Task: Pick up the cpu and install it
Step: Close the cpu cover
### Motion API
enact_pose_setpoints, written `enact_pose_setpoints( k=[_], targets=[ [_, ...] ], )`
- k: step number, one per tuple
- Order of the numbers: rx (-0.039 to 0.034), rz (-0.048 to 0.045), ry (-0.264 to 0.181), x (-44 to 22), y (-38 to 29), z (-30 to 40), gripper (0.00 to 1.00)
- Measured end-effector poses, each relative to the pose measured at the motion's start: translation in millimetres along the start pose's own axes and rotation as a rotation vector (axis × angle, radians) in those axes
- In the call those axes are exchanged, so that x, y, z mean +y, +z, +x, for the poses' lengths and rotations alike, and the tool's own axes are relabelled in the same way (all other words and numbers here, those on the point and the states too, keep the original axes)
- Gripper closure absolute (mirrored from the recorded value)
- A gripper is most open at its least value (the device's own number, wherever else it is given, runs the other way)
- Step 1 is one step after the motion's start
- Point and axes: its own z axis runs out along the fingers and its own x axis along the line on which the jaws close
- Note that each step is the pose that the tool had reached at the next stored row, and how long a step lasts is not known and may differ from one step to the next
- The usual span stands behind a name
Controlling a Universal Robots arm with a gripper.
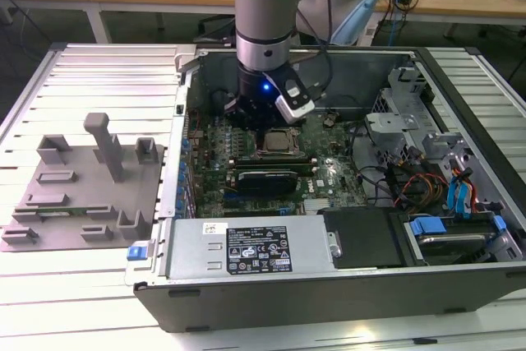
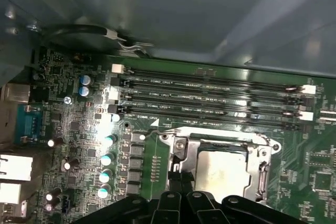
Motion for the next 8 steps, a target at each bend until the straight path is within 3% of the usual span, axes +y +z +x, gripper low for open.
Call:
enact_pose_setpoints(
  k=[3, 6, 8],
  targets=[
    [0.0001, 0.0001, 0.0, 0.0, 0.0, 0.0, 0.89],
    [0.0007, 0.0007, 0.0, -0.2, 6.6, 0.3, 0.89],
    [0.0, -0.0002, 0.0, 0.0, 7.2, 0.3, 0.89]
  ],
)
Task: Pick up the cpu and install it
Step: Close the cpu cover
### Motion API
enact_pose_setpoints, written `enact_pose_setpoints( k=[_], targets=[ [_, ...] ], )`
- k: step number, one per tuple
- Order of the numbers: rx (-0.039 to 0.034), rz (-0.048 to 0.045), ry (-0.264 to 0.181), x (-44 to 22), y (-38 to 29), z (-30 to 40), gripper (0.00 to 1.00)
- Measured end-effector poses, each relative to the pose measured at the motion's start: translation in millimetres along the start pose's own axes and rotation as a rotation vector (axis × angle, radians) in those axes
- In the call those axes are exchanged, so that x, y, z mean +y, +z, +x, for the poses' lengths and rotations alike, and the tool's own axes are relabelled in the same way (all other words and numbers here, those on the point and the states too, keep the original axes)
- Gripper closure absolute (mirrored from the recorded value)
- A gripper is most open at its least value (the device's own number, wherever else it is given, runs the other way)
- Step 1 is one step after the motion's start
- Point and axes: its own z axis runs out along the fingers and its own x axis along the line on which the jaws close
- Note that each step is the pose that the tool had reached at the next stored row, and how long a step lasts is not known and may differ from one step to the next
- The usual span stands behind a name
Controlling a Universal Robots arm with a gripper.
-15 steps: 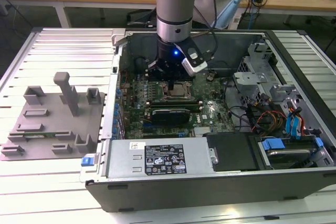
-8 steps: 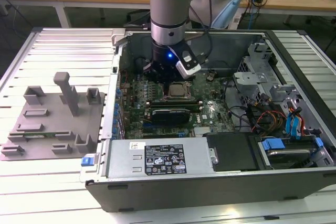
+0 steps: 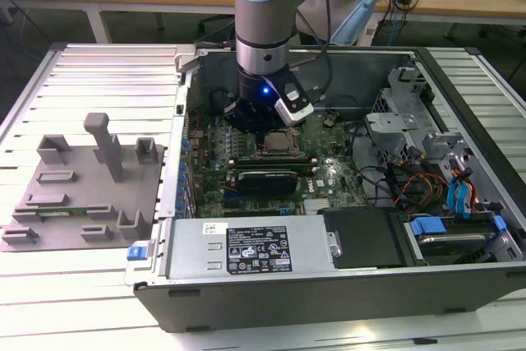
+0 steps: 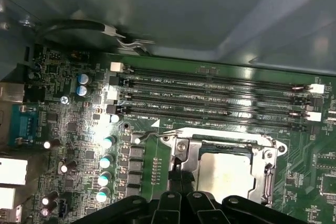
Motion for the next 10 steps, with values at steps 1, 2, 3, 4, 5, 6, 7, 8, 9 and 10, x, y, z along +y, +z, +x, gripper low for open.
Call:
enact_pose_setpoints(
  k=[1, 2, 3, 4, 5, 6, 7, 8, 9, 10],
  targets=[
    [0.0, -0.0001, 0.0, 0.0, -0.1, 0.0, 0.89],
    [-0.0005, -0.0011, 0.0, 0.2, -2.7, -0.2, 0.89],
    [0.0, 0.0, 0.0, 0.0, -11.2, -0.3, 0.89],
    [0.0, -0.0001, 0.0, 0.1, -21.0, -0.6, 0.89],
    [-0.0002, -0.0001, 0.0, 0.2, -25.4, -0.8, 0.89],
    [-0.0001, -0.0001, 0.0, 0.3, -31.2, -1.0, 0.89],
    [0.0, 0.0, 0.0, 0.4, -34.6, -1.1, 0.89],
    [0.0, 0.0, 0.0, 0.4, -40.6, -1.2, 0.89],
    [-0.0002, -0.0003, 0.0, 0.4, -40.7, -1.3, 0.89],
    [0.0, 0.0, 0.0, 0.3, -40.7, -2.9, 0.89]
  ],
)
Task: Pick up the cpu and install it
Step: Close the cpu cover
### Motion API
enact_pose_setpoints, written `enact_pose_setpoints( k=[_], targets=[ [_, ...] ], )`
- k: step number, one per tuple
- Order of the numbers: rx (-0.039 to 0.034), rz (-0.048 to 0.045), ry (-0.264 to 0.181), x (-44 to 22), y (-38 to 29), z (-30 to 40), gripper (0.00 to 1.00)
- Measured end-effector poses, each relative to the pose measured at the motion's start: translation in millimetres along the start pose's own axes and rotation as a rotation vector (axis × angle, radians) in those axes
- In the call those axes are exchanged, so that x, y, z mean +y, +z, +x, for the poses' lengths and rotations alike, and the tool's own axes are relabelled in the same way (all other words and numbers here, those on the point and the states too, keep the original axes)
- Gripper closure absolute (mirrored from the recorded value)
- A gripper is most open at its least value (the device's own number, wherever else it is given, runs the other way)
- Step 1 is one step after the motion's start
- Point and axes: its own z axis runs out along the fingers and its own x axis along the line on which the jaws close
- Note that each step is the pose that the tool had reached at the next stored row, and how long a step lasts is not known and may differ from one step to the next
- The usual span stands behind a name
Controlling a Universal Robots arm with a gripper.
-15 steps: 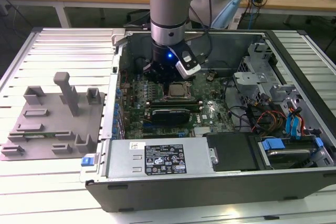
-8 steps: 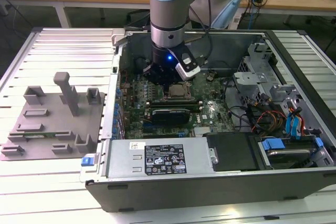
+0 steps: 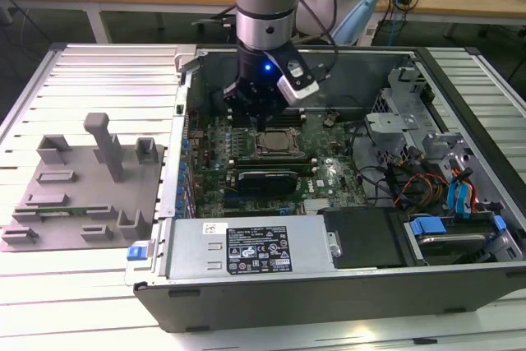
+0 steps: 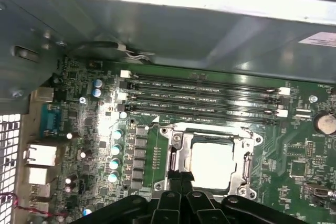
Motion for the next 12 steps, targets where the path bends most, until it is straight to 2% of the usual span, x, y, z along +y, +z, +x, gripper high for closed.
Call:
enact_pose_setpoints(
  k=[1, 4, 5, 12],
  targets=[
    [0.0, 0.0, 0.0, -0.4, 0.1, -3.7, 0.89],
    [0.0, 0.0006, 0.0, -2.8, 0.8, -29.0, 0.89],
    [0.0, 0.0006, 0.0, -3.2, 0.9, -32.4, 0.89],
    [0.0, 0.0006, 0.0, -4.4, -0.4, -34.0, 0.89]
  ],
)
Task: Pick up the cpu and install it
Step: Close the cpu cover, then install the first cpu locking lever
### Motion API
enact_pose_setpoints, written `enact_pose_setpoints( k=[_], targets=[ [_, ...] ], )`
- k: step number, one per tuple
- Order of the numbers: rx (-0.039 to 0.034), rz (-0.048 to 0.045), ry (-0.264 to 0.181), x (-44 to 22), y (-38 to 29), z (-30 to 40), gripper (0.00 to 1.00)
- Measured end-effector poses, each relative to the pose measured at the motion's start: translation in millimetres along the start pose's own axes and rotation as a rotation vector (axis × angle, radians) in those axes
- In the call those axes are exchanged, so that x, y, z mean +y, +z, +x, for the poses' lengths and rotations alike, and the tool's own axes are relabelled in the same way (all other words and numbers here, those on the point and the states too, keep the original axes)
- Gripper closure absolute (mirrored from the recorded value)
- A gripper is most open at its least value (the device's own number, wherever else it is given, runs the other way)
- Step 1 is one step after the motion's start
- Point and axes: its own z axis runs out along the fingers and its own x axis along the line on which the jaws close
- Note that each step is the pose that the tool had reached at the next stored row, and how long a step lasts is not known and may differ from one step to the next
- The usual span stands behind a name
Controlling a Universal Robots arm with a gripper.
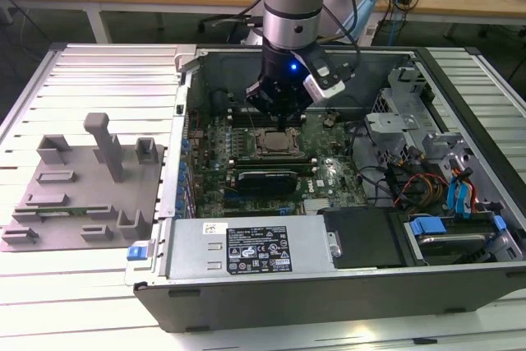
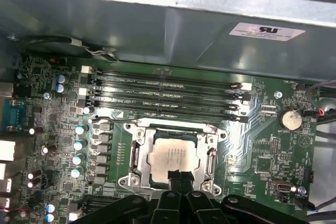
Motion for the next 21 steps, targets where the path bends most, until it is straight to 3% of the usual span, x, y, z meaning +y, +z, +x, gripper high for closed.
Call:
enact_pose_setpoints(
  k=[21],
  targets=[
    [0.0001, 0.0, 0.0, -1.0, 0.0, 0.1, 0.89]
  ],
)
